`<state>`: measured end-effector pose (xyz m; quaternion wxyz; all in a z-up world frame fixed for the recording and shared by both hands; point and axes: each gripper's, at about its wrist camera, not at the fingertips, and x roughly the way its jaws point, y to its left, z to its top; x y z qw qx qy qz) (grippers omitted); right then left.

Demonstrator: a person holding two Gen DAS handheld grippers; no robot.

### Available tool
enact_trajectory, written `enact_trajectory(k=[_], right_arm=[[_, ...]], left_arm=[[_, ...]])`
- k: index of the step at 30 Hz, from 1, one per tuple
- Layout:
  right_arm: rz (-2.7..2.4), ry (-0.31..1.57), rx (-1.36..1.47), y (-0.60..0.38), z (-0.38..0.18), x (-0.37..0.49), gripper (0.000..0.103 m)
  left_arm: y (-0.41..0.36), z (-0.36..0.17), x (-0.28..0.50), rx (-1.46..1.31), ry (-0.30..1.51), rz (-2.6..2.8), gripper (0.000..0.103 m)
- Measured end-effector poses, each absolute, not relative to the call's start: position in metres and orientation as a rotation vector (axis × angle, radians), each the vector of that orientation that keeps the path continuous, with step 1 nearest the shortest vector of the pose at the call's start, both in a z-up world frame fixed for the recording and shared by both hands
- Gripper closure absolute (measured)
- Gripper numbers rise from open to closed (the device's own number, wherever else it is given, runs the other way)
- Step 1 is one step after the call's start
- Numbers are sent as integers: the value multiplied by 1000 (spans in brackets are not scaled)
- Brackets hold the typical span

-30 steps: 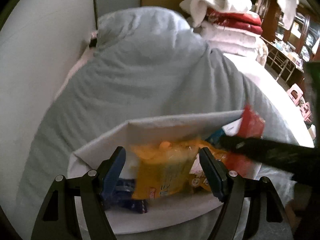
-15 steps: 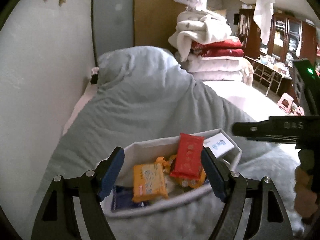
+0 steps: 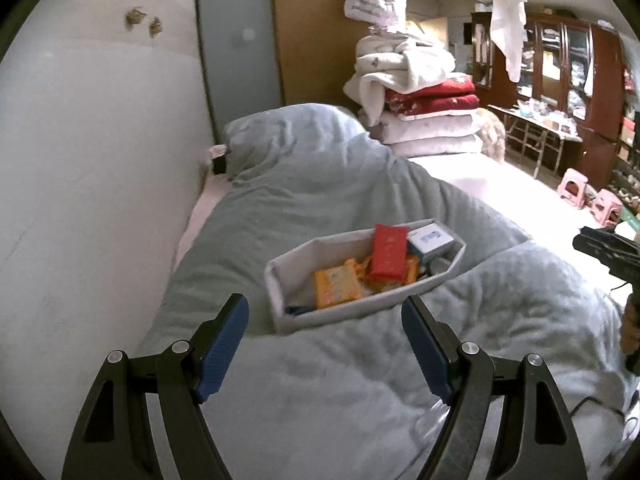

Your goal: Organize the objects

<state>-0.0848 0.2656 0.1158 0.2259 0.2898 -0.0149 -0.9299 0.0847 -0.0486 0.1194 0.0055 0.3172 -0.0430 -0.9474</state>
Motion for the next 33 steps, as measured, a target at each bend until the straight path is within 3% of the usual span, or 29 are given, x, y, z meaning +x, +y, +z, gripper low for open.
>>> enact_trajectory(k=[5, 9, 13, 29, 33], right_arm=[[-2539, 5, 896, 277, 87, -77, 45], [-2554, -33, 969, 280, 66, -79, 45], [-2548, 51, 1027, 269, 52, -74, 45], [-2537, 128, 1107, 261, 38, -88, 45], [-2546, 209, 1120, 255, 32, -90, 45]], left_arm=[[-58, 103, 102, 991, -205, -2898, 25], [-74, 84, 110, 1049, -136, -2864, 25], [-89, 71, 119, 1072, -76, -2828, 25], [-155, 27, 119, 1112, 156, -2754, 25], [-153, 16, 120, 1109, 95, -2756, 24]])
